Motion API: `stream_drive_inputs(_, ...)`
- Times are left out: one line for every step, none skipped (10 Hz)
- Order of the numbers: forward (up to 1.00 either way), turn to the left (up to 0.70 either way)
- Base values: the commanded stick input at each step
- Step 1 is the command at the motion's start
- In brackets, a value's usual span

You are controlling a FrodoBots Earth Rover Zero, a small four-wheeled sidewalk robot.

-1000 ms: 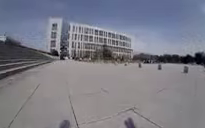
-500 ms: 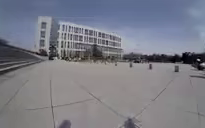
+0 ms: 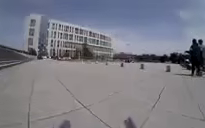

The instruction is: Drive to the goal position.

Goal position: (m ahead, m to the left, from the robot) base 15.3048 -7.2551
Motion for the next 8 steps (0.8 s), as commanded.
stream_drive_inputs(0.70, 0.00)
stream_drive_inputs(0.70, 0.00)
stream_drive_inputs(0.70, 0.00)
stream_drive_inputs(0.70, 0.00)
stream_drive_inputs(0.70, 0.00)
stream_drive_inputs(0.70, 0.00)
stream_drive_inputs(0.70, 0.00)
stream_drive_inputs(0.70, -0.20)
